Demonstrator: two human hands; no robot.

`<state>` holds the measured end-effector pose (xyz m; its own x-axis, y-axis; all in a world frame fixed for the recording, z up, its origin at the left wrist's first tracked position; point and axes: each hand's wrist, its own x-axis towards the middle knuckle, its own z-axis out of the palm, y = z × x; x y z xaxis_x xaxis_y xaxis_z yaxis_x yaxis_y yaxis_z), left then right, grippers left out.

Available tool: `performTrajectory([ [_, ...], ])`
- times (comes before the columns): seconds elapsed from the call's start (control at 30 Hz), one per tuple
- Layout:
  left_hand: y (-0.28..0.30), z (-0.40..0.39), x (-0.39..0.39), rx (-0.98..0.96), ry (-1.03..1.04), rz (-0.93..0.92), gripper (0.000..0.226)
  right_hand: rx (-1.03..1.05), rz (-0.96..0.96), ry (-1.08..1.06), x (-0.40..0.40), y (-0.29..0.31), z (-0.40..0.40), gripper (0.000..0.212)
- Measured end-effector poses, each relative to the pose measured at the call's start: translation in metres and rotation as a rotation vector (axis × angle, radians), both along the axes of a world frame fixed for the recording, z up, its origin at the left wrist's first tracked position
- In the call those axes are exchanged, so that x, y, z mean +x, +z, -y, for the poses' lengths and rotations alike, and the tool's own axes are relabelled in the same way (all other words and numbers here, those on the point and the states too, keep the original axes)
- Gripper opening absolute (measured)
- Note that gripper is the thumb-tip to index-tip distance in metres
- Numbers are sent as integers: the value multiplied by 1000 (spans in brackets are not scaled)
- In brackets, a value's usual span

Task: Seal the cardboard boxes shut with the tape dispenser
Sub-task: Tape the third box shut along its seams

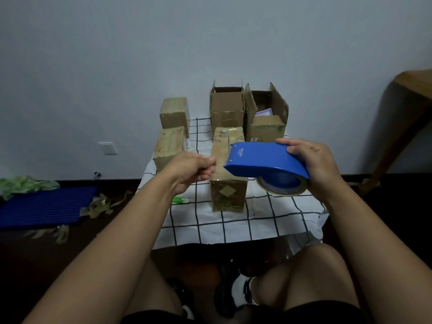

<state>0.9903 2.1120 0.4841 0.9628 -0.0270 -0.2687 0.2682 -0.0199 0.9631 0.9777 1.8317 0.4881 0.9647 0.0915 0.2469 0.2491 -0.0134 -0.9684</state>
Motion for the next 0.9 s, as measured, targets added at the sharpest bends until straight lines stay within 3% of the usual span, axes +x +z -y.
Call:
performTrajectory([
  [0.3,-18,10,-3,66,56,-19,12,-186,-11,-1,13,4,24,28],
  [0.6,-12,11,0,189,230,141,19,-205,35,43,26,19,19,30],
  [0.9,-35,19,1,231,230,83,15,-299,-30,77,37,12,19,28],
])
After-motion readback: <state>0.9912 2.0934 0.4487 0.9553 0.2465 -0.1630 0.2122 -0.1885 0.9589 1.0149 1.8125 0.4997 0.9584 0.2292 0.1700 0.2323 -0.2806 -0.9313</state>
